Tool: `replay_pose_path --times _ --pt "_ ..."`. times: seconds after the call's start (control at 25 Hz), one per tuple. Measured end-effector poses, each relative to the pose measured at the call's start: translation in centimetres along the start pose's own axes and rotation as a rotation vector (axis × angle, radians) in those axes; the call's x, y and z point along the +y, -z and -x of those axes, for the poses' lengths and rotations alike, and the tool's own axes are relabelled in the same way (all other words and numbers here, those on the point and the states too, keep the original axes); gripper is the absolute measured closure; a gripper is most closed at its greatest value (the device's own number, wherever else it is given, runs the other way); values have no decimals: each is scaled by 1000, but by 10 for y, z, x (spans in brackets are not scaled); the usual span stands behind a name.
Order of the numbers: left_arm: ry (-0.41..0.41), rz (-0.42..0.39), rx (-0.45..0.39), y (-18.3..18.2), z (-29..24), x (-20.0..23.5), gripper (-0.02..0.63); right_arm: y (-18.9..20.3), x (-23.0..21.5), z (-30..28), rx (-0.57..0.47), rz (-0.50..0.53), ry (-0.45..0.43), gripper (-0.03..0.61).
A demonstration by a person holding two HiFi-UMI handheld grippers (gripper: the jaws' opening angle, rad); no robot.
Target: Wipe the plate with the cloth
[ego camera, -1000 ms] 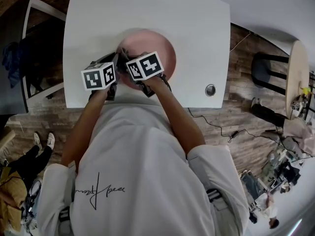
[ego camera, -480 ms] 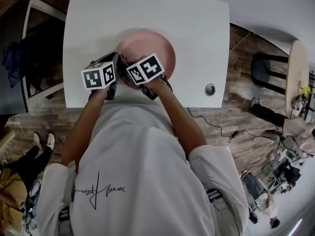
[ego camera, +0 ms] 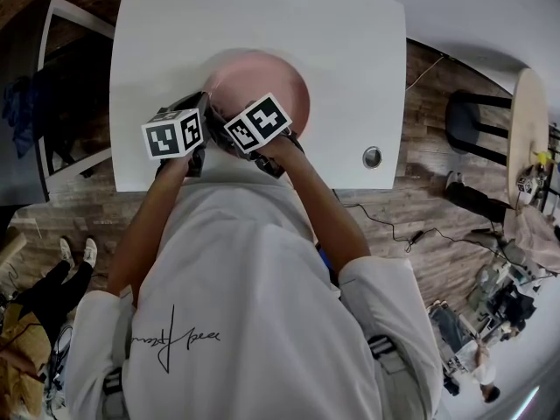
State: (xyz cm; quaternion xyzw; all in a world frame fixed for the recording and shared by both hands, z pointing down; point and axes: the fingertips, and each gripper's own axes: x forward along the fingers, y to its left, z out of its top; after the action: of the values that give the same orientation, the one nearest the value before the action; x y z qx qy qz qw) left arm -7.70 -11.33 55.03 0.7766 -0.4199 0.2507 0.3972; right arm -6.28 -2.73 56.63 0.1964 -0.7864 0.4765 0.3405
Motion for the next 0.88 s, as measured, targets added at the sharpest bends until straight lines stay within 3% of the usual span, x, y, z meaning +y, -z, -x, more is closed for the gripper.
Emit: replay_pose_path --times 0.88 --pt "7 -9 -2 -2 -2 1 586 30 7 5 142 57 -65 545"
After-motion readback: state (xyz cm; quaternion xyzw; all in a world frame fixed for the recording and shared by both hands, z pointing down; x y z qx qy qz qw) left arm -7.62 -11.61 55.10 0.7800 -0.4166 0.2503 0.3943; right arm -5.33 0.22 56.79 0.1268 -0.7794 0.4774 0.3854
